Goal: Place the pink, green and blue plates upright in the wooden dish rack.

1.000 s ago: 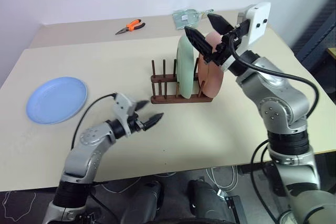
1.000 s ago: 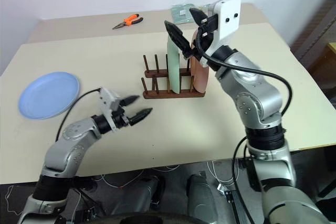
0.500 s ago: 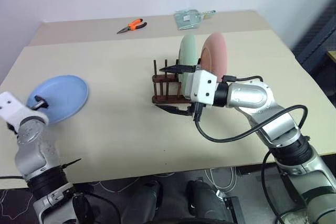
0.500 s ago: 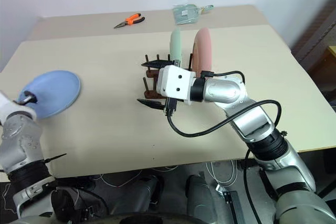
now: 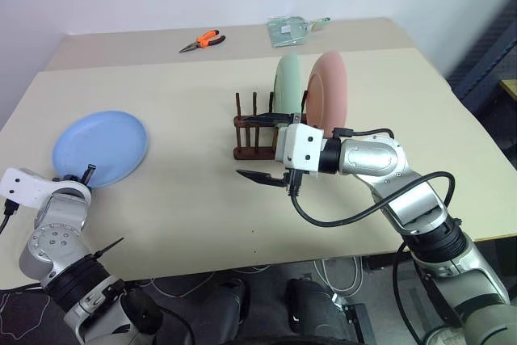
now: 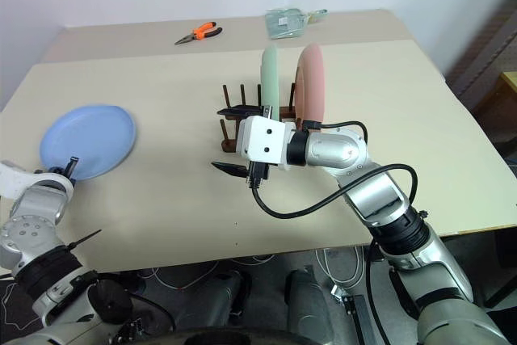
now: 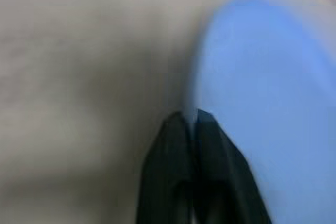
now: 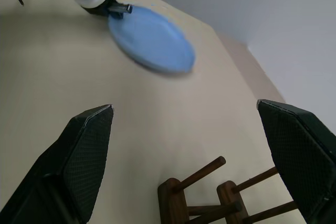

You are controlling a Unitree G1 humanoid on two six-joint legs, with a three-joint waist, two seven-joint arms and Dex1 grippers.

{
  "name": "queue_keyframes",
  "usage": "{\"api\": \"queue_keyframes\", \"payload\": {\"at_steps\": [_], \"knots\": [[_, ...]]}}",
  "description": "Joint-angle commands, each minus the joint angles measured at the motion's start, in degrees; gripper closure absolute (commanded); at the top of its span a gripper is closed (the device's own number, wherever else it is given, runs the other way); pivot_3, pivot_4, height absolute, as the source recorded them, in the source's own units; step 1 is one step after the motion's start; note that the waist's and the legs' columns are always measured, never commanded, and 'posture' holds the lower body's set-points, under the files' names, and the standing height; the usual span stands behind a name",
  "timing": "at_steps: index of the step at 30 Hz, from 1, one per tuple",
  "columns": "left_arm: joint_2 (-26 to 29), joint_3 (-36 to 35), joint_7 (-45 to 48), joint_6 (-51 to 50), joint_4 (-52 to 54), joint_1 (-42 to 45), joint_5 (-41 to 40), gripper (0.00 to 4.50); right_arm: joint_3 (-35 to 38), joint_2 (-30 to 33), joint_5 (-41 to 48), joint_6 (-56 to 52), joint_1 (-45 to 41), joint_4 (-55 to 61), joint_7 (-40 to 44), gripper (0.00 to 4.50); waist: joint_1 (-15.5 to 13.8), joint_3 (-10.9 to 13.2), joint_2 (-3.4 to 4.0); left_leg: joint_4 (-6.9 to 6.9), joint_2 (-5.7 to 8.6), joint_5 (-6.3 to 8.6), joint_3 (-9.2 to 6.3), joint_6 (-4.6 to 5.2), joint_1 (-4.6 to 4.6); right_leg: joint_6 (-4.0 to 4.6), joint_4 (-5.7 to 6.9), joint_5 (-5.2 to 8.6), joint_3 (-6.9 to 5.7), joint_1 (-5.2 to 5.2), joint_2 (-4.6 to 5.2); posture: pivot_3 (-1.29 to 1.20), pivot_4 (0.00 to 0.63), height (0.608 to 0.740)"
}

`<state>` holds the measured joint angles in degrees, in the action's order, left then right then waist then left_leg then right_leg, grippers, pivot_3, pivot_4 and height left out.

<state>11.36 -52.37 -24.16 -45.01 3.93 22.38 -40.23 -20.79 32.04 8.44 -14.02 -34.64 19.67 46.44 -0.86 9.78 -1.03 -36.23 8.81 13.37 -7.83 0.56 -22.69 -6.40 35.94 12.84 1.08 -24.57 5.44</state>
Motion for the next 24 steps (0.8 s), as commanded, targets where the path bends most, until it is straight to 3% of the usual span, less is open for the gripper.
{"api": "queue_keyframes", "payload": {"at_steps": [1, 5, 9, 17, 20, 24], "knots": [[1.9, 5.8, 5.1, 3.5, 5.4, 1.2, -0.3, 4.47, 2.2, -0.8, -0.3, -1.0, -1.7, -0.1, 0.1, 0.00, 0.0, 0.0, -0.05, -0.01, 0.00, 0.01, 0.00, -0.02, -0.01, 0.00, 0.00, 0.00, 0.00, 0.00, 0.00, 0.00, 0.150, 0.740], [6.8, 17.0, 10.2, 2.4, 11.8, 4.3, 2.4, 4.47, 1.2, -3.3, -4.4, 1.3, -4.9, -1.9, -2.5, 0.00, 0.1, 0.1, -0.14, 0.01, 0.00, 0.01, 0.00, -0.05, -0.01, 0.01, 0.04, 0.00, 0.01, -0.03, -0.01, 0.00, 0.150, 0.740], [9.1, 25.3, 10.7, -3.0, 17.8, 11.6, 0.7, 4.47, -3.4, -7.1, -15.4, 8.7, -10.4, -8.5, -7.6, 0.00, 0.2, 0.1, -0.18, 0.02, 0.00, -0.01, 0.00, -0.11, -0.01, 0.02, 0.07, -0.01, 0.01, -0.06, -0.04, 0.00, 0.150, 0.740], [8.1, 27.9, 7.9, -11.3, 22.6, 15.8, -2.4, 4.47, -8.3, -13.0, -30.4, 17.6, -18.1, -23.9, -15.2, 0.00, 1.5, 0.1, -0.17, 0.18, -0.18, -0.10, 0.09, -0.18, 0.16, 0.07, 0.12, -0.02, 0.15, -0.11, -0.35, 0.00, 0.150, 0.740], [7.3, 27.6, 7.2, -12.6, 23.5, 15.9, -3.5, 4.50, -8.8, -14.4, -33.9, 19.3, -20.2, -28.9, -17.2, 0.88, 1.6, 0.1, -0.17, 0.18, -0.27, -0.11, 0.09, -0.29, 0.16, 0.14, 0.15, -0.06, 0.18, -0.15, -0.44, 0.00, 0.150, 0.740], [6.8, 27.3, 6.8, -13.4, 24.8, 15.0, -4.8, 4.50, -8.4, -15.0, -35.2, 21.0, -20.6, -31.0, -17.3, 2.97, 1.5, 0.1, -0.17, 0.18, -0.27, -0.10, 0.08, -0.31, 0.16, 0.14, 0.13, -0.06, 0.18, -0.14, -0.47, 0.00, 0.150, 0.740]]}}
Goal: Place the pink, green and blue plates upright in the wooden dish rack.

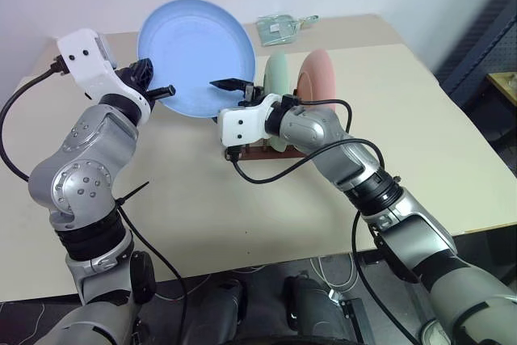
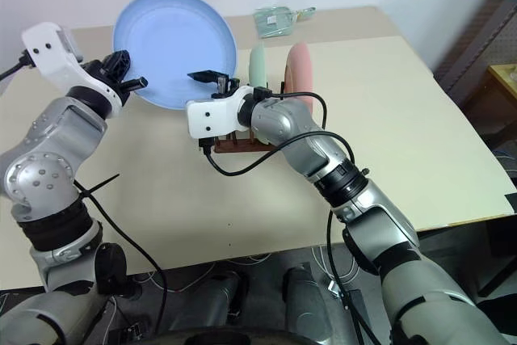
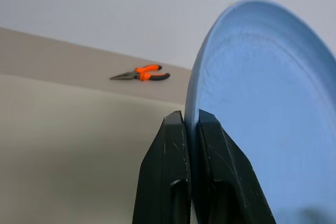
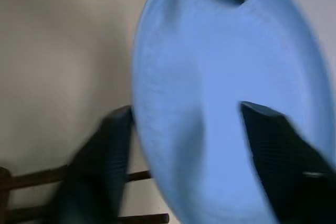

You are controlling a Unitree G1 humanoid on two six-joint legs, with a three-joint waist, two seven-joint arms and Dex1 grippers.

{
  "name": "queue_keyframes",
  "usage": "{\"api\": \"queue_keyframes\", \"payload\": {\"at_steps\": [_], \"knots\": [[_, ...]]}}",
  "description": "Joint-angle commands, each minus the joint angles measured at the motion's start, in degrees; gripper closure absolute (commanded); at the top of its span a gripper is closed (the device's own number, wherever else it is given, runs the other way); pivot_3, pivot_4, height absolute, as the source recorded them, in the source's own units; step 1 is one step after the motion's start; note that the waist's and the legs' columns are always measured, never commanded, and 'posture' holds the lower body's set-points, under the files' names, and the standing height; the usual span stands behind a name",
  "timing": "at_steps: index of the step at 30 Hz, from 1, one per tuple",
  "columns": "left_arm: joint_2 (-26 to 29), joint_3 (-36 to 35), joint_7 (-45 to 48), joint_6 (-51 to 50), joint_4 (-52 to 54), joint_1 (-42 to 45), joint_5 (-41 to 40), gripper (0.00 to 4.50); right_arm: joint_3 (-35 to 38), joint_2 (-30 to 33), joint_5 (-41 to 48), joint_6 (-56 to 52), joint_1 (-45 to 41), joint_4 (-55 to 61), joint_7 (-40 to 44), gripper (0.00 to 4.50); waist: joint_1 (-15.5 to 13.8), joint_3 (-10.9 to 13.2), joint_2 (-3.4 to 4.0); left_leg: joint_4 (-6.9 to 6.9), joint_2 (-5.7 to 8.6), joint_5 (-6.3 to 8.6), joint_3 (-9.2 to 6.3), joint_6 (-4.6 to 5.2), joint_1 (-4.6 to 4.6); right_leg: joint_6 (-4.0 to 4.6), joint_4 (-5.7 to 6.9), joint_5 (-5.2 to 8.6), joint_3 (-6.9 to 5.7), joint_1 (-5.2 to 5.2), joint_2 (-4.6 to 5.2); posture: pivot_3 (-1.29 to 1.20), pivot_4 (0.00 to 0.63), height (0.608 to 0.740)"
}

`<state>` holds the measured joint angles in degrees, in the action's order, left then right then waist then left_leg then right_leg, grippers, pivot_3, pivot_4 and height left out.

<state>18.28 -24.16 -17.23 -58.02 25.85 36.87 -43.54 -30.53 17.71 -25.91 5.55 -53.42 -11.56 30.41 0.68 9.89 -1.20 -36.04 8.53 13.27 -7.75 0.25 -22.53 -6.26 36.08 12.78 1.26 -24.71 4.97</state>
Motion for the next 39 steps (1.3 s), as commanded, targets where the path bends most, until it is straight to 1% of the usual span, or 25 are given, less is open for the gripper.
{"api": "queue_keyframes", "payload": {"at_steps": [1, 2, 3, 5, 6, 7, 8, 9, 12, 14, 17, 19, 20, 22, 24, 25, 27, 29, 33, 36, 39], "knots": [[-0.5, -1.2, -0.1, -0.3, 3.0, 0.3, -2.0, 4.50, 1.6, -0.9, -0.8, 1.8, -1.8, 0.0, -1.2, 3.50, 0.0, 0.0, 0.00, 0.00, 0.00, 0.00, 0.00, 0.00, 0.00, 0.00, 0.00, 0.00, 0.00, 0.00, 0.00, 0.00, 0.150, 0.740], [-0.9, -1.6, -0.1, -0.2, 3.0, 0.1, -2.5, 4.50, 1.7, -1.0, -0.7, 2.0, -1.8, -0.1, -1.0, 4.08, 0.0, 0.0, 0.00, -0.01, 0.00, 0.00, 0.00, 0.00, 0.00, 0.00, 0.00, 0.00, 0.00, 0.00, -0.01, 0.00, 0.150, 0.740], [-1.2, -1.9, -0.3, -0.1, 2.9, 0.0, -2.9, 4.16, 1.8, -1.1, -0.8, 2.2, -1.7, -0.1, -0.9, 4.50, 0.0, 0.0, 0.00, -0.01, 0.00, 0.00, 0.00, -0.01, 0.00, 0.00, 0.01, 0.00, 0.00, 0.00, -0.02, 0.00, 0.150, 0.740], [-1.8, -2.7, -0.4, 0.6, 2.7, -0.1, -3.7, 3.51, 1.8, -1.2, -1.1, 2.6, -1.3, 0.4, -0.6, 4.50, 0.0, 0.0, 0.00, -0.01, 0.00, 0.00, 0.00, -0.01, 0.00, 0.00, 0.01, 0.00, 0.01, 0.00, -0.01, 0.00, 0.150, 0.740], [-2.2, -3.5, -0.4, 1.6, 2.5, 0.2, -4.1, 3.07, 1.7, -1.2, -1.5, 2.8, -1.1, 0.8, -0.6, 4.50, 0.0, 0.0, 0.00, -0.02, 0.00, 0.00, -0.01, -0.01, 0.01, 0.00, 0.01, 0.00, 0.01, 0.01, -0.02, 0.00, 0.150, 0.740], [-2.5, -4.4, -0.3, 3.4, 2.4, 0.8, -4.2, 2.49, 1.6, -1.1, -1.7, 3.0, -0.8, 1.3, -0.6, 4.50, 0.0, 0.0, 0.01, -0.03, 0.00, 0.00, -0.01, -0.01, 0.00, 0.01, 0.01, 0.00, 0.01, 0.01, -0.03, 0.00, 0.150, 0.740], [-2.7, -5.0, -0.2, 4.7, 2.3, 1.2, -4.3, 2.04, 1.6, -1.1, -1.9, 3.1, -0.7, 1.5, -0.6, 4.50, 0.0, 0.0, 0.00, -0.03, 0.00, 0.00, -0.01, -0.01, 0.00, 0.00, 0.01, 0.00, 0.01, 0.01, -0.03, 0.00, 0.150, 0.740], [-2.4, -7.1, -0.8, 7.6, 1.4, 2.2, -3.7, 1.61, 1.6, -0.9, -2.1, 3.4, -0.4, 2.1, -0.4, 4.50, 0.1, 0.0, 0.00, -0.02, 0.00, 0.00, -0.01, -0.01, 0.00, 0.00, 0.01, 0.00, 0.01, 0.01, -0.03, 0.00, 0.150, 0.740], [0.9, -11.8, -0.7, 14.9, -2.0, 3.2, 0.0, 1.61, 1.8, -0.4, -2.2, 4.0, 0.4, 3.5, -0.1, 4.50, 0.2, 0.0, 0.00, 0.00, -0.07, 0.01, 0.00, -0.10, 0.01, 0.05, 0.00, -0.03, 0.02, -0.04, -0.11, 0.00, 0.150, 0.740], [5.0, -12.4, 1.9, 18.6, -3.9, 1.3, 3.8, 1.61, 2.3, 0.1, -2.1, 4.7, 0.8, 4.2, -0.1, 4.50, 0.2, 0.0, 0.00, 0.00, -0.17, 0.05, 0.02, -0.18, 0.02, 0.08, 0.01, -0.03, 0.07, -0.06, -0.23, 0.00, 0.150, 0.740], [10.3, -11.3, 7.8, 23.7, -6.6, -5.4, 9.5, 1.61, 4.2, 0.5, 0.1, 6.6, 1.1, 5.8, -0.6, 4.50, 0.1, 0.0, 0.02, 0.05, -0.23, 0.06, 0.02, -0.23, 0.02, 0.15, 0.01, -0.03, 0.07, -0.09, -0.30, 0.00, 0.150, 0.740], [11.5, -9.1, 12.1, 26.9, -7.8, -11.8, 12.9, 1.61, 7.1, -0.5, 4.7, 6.5, 1.7, 8.1, -0.3, 4.50, 0.0, 0.0, 0.03, 0.04, -0.23, 0.06, 0.03, -0.23, 0.02, 0.16, 0.00, -0.03, 0.07, -0.08, -0.30, 0.00, 0.150, 0.740], [11.5, -7.7, 14.1, 28.5, -8.1, -14.9, 14.2, 1.61, 8.8, -1.4, 7.8, 6.1, 2.3, 9.5, -0.1, 4.50, -0.1, 0.0, 0.04, 0.06, -0.23, 0.06, 0.03, -0.22, 0.02, 0.16, -0.02, -0.04, 0.07, -0.06, -0.29, 0.00, 0.150, 0.740], [10.1, -3.6, 17.0, 31.1, -7.4, -20.7, 16.9, 1.61, 13.1, -4.5, 18.0, 1.5, 4.5, 14.3, 2.1, 4.50, -0.2, 0.0, 0.03, 0.05, -0.23, 0.07, 0.01, -0.21, 0.03, 0.18, -0.04, -0.04, 0.06, -0.02, -0.29, 0.00, 0.150, 0.740], [7.9, 1.2, 19.7, 34.2, -6.0, -25.8, 19.4, 1.61, 16.4, -6.9, 28.6, -5.4, 7.0, 20.0, 4.9, 4.50, -0.3, 0.0, 0.03, 0.01, -0.23, 0.10, -0.02, -0.16, 0.03, 0.18, -0.04, -0.04, 0.07, 0.03, -0.29, 0.00, 0.150, 0.740], [7.3, 2.5, 20.7, 35.4, -5.7, -27.3, 20.3, 1.61, 17.3, -7.5, 31.5, -7.9, 7.7, 21.9, 5.7, 4.50, -0.3, 0.0, 0.03, 0.01, -0.24, 0.13, -0.05, -0.12, 0.03, 0.19, -0.07, -0.05, 0.06, 0.06, -0.29, 0.00, 0.150, 0.740], [6.7, 9.1, 24.0, 40.1, -5.7, -32.4, 25.6, 1.61, 20.2, -10.6, 43.1, -19.1, 10.4, 28.0, 4.7, 4.50, -0.1, 0.0, 0.02, -0.01, -0.24, 0.27, -0.05, 0.11, 0.04, 0.20, -0.07, -0.05, 0.09, 0.07, -0.28, 0.00, 0.150, 0.740], [6.1, 13.9, 26.6, 44.2, -6.8, -36.2, 29.2, 1.61, 22.3, -13.5, 52.7, -28.6, 12.7, 32.7, 2.2, 4.50, -0.1, 0.0, 0.14, 0.08, -0.26, 0.30, -0.05, 0.15, 0.08, 0.27, -0.07, -0.03, 0.14, 0.07, -0.23, 0.00, 0.150, 0.740], [3.7, 18.0, 29.3, 49.3, -8.9, -39.6, 31.6, 1.61, 23.8, -17.2, 61.2, -38.6, 16.2, 37.1, -3.9, 4.50, 0.0, 0.0, 0.24, 0.18, -0.39, 0.34, -0.03, 0.19, 0.08, 0.48, -0.01, 0.01, 0.15, -0.07, -0.26, 0.00, 0.150, 0.740], [2.2, 18.5, 30.0, 50.4, -10.2, -40.4, 31.9, 1.61, 25.1, -19.8, 64.8, -41.6, 17.8, 37.7, -8.1, 4.50, 0.0, 0.0, 0.28, 0.28, -0.45, 0.32, -0.03, 0.16, 0.09, 0.56, 0.01, 0.05, 0.12, -0.13, -0.27, 0.00, 0.150, 0.740], [1.8, 18.4, 31.0, 50.9, -10.4, -40.8, 32.2, 1.61, 25.9, -21.0, 67.7, -43.8, 18.6, 37.8, -10.4, 4.50, -0.1, 0.0, 0.28, 0.30, -0.45, 0.31, -0.02, 0.16, 0.08, 0.55, 0.00, 0.05, 0.11, -0.15, -0.27, 0.00, 0.150, 0.740]]}}
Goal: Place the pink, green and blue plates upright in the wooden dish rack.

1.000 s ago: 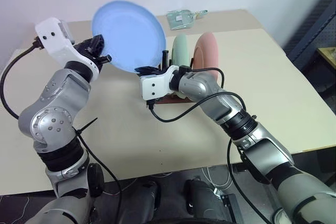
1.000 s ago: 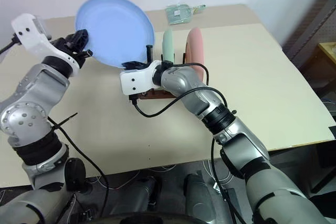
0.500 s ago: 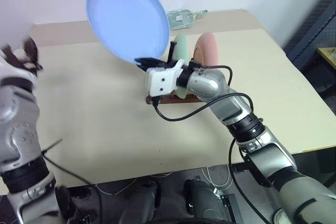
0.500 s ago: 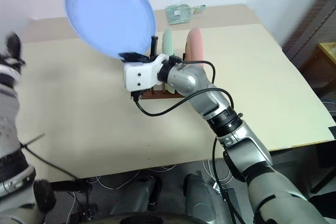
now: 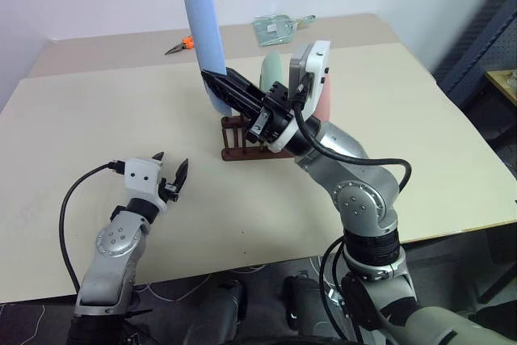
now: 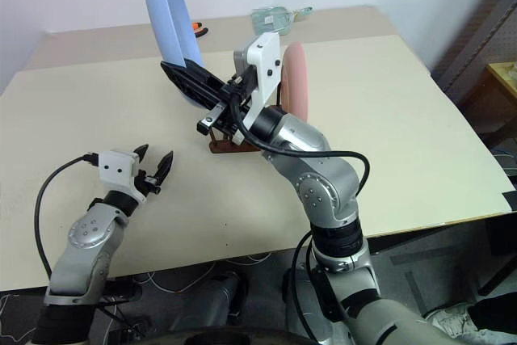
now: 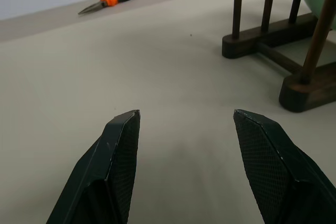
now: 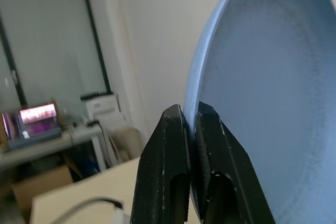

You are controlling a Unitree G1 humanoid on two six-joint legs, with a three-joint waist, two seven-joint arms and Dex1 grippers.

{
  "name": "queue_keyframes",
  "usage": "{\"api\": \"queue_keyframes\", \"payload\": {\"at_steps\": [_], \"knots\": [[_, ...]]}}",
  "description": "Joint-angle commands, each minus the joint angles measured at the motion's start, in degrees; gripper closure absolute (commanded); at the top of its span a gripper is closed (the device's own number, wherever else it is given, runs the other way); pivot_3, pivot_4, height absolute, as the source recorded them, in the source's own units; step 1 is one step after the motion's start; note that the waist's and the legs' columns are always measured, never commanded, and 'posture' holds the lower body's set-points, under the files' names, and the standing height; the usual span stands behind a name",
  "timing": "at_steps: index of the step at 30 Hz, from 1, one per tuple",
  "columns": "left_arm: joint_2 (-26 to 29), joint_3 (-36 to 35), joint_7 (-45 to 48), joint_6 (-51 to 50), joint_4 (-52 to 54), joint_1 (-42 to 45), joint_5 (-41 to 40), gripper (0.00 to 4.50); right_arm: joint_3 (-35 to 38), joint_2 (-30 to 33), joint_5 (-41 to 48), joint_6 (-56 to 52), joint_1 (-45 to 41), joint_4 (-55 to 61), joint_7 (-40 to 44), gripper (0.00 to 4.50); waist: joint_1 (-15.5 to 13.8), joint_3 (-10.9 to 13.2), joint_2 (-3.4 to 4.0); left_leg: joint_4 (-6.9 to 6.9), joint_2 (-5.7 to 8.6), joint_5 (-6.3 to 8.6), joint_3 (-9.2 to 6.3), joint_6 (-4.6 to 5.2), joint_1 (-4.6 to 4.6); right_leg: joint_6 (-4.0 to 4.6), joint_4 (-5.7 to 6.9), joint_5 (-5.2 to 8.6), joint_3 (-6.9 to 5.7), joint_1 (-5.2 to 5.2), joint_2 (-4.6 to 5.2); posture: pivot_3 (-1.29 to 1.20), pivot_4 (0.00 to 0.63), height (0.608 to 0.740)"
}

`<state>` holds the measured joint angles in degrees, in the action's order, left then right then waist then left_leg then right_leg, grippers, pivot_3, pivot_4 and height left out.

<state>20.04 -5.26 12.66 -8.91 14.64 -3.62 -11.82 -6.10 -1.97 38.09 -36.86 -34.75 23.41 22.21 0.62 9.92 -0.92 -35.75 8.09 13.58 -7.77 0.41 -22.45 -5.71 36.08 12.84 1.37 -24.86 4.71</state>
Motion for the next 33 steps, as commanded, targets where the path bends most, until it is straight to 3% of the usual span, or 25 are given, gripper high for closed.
{"api": "queue_keyframes", "payload": {"at_steps": [1, 20, 23, 29, 33], "knots": [[0.0, -0.4, 1.4, 1.7, 1.1, -0.5, 0.6, 1.61, 1.8, -1.6, 4.6, -2.3, 0.1, 2.5, -2.9, 4.50, 0.0, 0.0, 0.00, 0.00, 0.00, 0.00, 0.00, 0.00, 0.00, 0.00, -0.01, 0.00, 0.00, 0.00, 0.00, 0.00, 0.150, 0.740], [-0.3, 1.2, 6.9, -1.0, 7.3, -3.3, -1.0, 1.61, 5.3, -4.0, 5.6, -7.2, -2.3, -8.9, -14.2, 4.50, 0.1, 0.0, 0.04, 0.03, 0.00, 0.00, 0.02, 0.01, 0.00, -0.01, -0.01, 0.00, -0.07, -0.03, -0.01, 0.00, 0.150, 0.740], [-0.4, 1.6, 6.9, -0.9, 7.2, -3.2, -0.7, 1.55, 4.3, -2.6, 3.6, -6.3, -3.4, -9.9, -13.0, 3.51, 0.1, 0.0, 0.04, 0.03, 0.00, -0.01, 0.02, 0.01, 0.00, -0.01, -0.01, 0.00, -0.07, -0.03, -0.01, 0.00, 0.150, 0.740], [-0.5, 1.8, 6.9, -0.8, 6.8, -2.9, -0.2, 1.55, -0.1, 2.3, -3.8, -2.0, -6.6, -9.0, -8.5, 0.52, 0.1, 0.0, 0.06, 0.03, 0.00, -0.01, 0.02, 0.01, 0.00, -0.01, -0.02, 0.00, -0.08, -0.02, 0.00, 0.00, 0.150, 0.740], [-0.7, 2.1, 7.0, -0.5, 6.4, -2.5, 0.3, 1.55, -3.1, 7.7, -11.1, 3.6, -8.8, -8.3, -4.7, 0.52, 0.1, 0.0, 0.06, 0.03, 0.00, -0.01, 0.02, 0.01, 0.00, -0.01, -0.02, 0.00, -0.09, -0.02, 0.00, 0.00, 0.150, 0.740]]}}
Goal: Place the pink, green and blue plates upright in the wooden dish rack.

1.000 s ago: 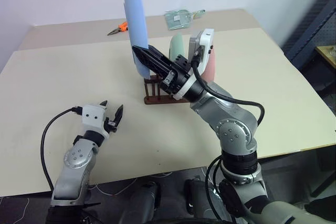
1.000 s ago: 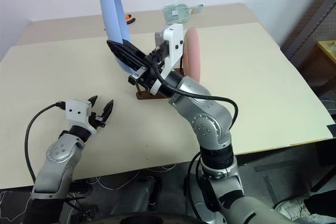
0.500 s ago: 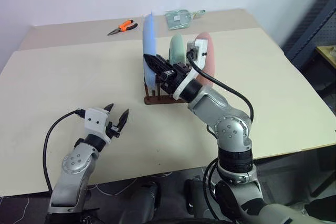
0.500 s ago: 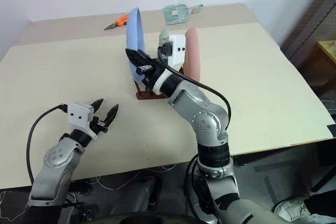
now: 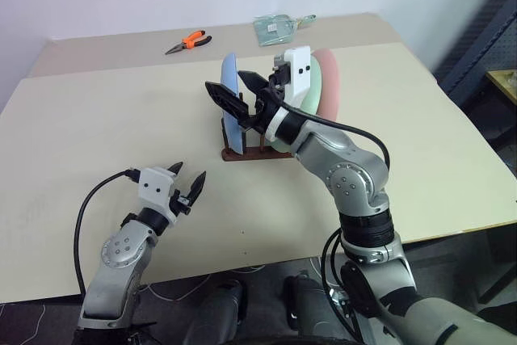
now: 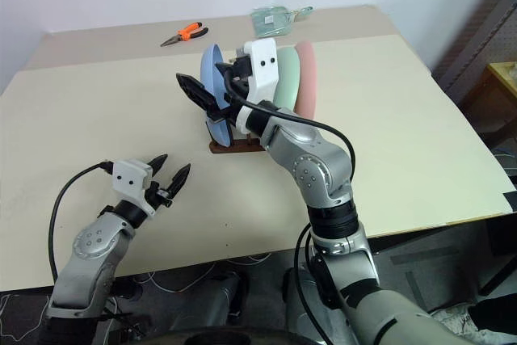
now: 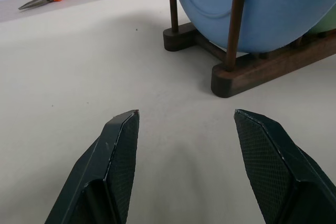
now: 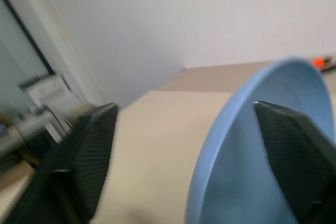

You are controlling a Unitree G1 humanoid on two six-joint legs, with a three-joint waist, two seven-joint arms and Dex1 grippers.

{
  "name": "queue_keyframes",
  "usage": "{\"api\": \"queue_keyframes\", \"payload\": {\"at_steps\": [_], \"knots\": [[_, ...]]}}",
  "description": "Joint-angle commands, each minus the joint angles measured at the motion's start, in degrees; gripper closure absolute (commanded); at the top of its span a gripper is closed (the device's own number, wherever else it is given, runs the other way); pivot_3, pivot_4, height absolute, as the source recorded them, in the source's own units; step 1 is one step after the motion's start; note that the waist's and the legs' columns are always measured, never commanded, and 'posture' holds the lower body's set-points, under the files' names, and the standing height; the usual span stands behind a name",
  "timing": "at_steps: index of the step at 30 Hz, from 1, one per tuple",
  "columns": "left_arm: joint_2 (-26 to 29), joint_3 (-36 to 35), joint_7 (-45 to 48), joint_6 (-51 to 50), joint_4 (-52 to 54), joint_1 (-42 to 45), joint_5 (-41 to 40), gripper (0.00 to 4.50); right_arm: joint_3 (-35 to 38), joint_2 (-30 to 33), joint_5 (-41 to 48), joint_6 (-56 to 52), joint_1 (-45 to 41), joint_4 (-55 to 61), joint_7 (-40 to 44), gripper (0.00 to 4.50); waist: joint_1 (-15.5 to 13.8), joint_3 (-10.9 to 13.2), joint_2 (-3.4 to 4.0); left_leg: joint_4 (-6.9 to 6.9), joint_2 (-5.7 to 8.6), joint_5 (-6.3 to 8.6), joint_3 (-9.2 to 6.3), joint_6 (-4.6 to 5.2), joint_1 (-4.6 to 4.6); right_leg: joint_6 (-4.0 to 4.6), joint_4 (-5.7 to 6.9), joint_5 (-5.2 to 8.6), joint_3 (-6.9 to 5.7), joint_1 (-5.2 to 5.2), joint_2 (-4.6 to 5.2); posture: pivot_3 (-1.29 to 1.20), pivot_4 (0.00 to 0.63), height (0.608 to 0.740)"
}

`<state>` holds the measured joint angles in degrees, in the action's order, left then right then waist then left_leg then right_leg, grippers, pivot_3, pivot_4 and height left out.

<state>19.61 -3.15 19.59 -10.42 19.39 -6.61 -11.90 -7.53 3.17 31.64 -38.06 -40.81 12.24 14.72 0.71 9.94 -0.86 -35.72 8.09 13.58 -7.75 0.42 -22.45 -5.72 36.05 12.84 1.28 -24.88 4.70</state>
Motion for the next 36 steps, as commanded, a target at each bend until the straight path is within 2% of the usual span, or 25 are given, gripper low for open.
{"api": "queue_keyframes", "payload": {"at_steps": [1, 5, 6, 8, 10, 14, 18, 23, 32, 36], "knots": [[-0.3, 0.1, 0.2, 1.1, 1.6, 0.7, 0.4, 1.55, -2.2, 4.6, -6.9, 6.7, -3.4, 3.3, 4.2, 0.52, 0.0, 0.0, 0.00, 0.00, 0.00, 0.00, 0.00, 0.00, 0.00, 0.00, 0.00, 0.00, 0.00, 0.00, 0.00, 0.00, 0.150, 0.740], [-0.1, 0.6, 1.3, 1.3, 1.3, 1.5, 0.3, 1.55, -0.4, 12.7, -8.4, 9.3, -3.4, 6.1, 10.7, 0.52, -0.2, 0.0, -0.01, -0.02, 0.00, 0.00, 0.02, 0.00, -0.02, -0.01, -0.04, 0.00, -0.02, 0.03, 0.03, 0.00, 0.150, 0.740], [0.2, 0.9, 1.9, 1.2, 1.4, 1.7, 0.3, 1.55, 0.3, 14.7, -8.1, 9.4, -3.0, 6.9, 12.3, 0.75, -0.2, 0.0, -0.01, -0.01, 0.00, 0.00, 0.02, 0.00, -0.01, -0.01, -0.06, 0.00, -0.02, 0.06, 0.03, 0.00, 0.150, 0.740], [0.8, 3.0, 4.6, 0.2, 2.3, 2.7, -0.4, 1.55, 2.0, 24.4, -9.1, 10.1, 1.0, 10.7, 19.5, 1.31, -0.6, 0.0, 0.01, -0.02, 0.00, 0.00, 0.01, 0.01, -0.02, -0.01, -0.09, 0.01, -0.03, 0.08, 0.04, 0.00, 0.150, 0.740], [0.9, 4.7, 6.3, -0.1, 2.3, 3.8, -0.6, 1.55, 3.8, 32.5, -9.4, 10.5, 5.5, 14.0, 24.7, 2.31, -1.5, 0.0, 0.02, -0.07, 0.00, 0.03, -0.07, 0.05, -0.05, -0.03, -0.32, 0.02, -0.19, 0.23, 0.06, 0.00, 0.150, 0.740], [1.2, 7.1, 9.3, -1.0, 1.8, 5.8, -1.1, 1.55, 7.5, 42.6, -9.2, 9.7, 14.2, 19.2, 29.3, 4.35, -1.3, 0.1, 0.15, -0.13, -0.02, 0.12, -0.01, 0.20, -0.09, -0.05, -0.71, 0.02, -0.20, 0.37, 0.09, 0.00, 0.150, 0.740], [1.8, 9.5, 13.4, -2.5, 2.2, 7.9, -2.6, 1.55, 9.1, 47.2, -11.7, 8.1, 20.8, 21.8, 28.9, 4.44, -1.4, 0.1, 0.17, -0.18, -0.09, 0.14, 0.03, 0.22, -0.11, -0.05, -0.71, 0.02, -0.18, 0.38, 0.11, 0.00, 0.150, 0.740], [2.7, 10.9, 15.9, -3.0, 2.0, 9.4, -2.6, 1.55, 6.6, 47.9, -16.8, 8.4, 22.6, 20.6, 27.2, 4.44, -1.5, 0.1, 0.20, -0.27, -0.09, 0.15, 0.04, 0.22, -0.13, -0.01, -0.71, 0.04, -0.18, 0.40, 0.12, 0.00, 0.150, 0.740], [2.7, 11.2, 14.9, -3.3, 3.4, 8.0, -2.2, 1.55, 0.0, 43.7, -26.0, 13.1, 18.4, 13.2, 25.2, 4.44, -1.5, 0.1, 0.22, -0.28, -0.08, 0.15, 0.05, 0.25, -0.15, -0.03, -0.73, 0.02, -0.19, 0.40, 0.14, 0.00, 0.150, 0.740], [2.9, 11.0, 14.1, -3.5, 4.8, 6.3, -2.0, 1.55, -1.1, 40.8, -26.9, 14.8, 15.6, 12.1, 25.5, 4.44, -1.5, 0.2, 0.23, -0.27, -0.08, 0.15, 0.04, 0.25, -0.15, -0.03, -0.74, 0.02, -0.19, 0.40, 0.13, 0.00, 0.150, 0.740]]}}
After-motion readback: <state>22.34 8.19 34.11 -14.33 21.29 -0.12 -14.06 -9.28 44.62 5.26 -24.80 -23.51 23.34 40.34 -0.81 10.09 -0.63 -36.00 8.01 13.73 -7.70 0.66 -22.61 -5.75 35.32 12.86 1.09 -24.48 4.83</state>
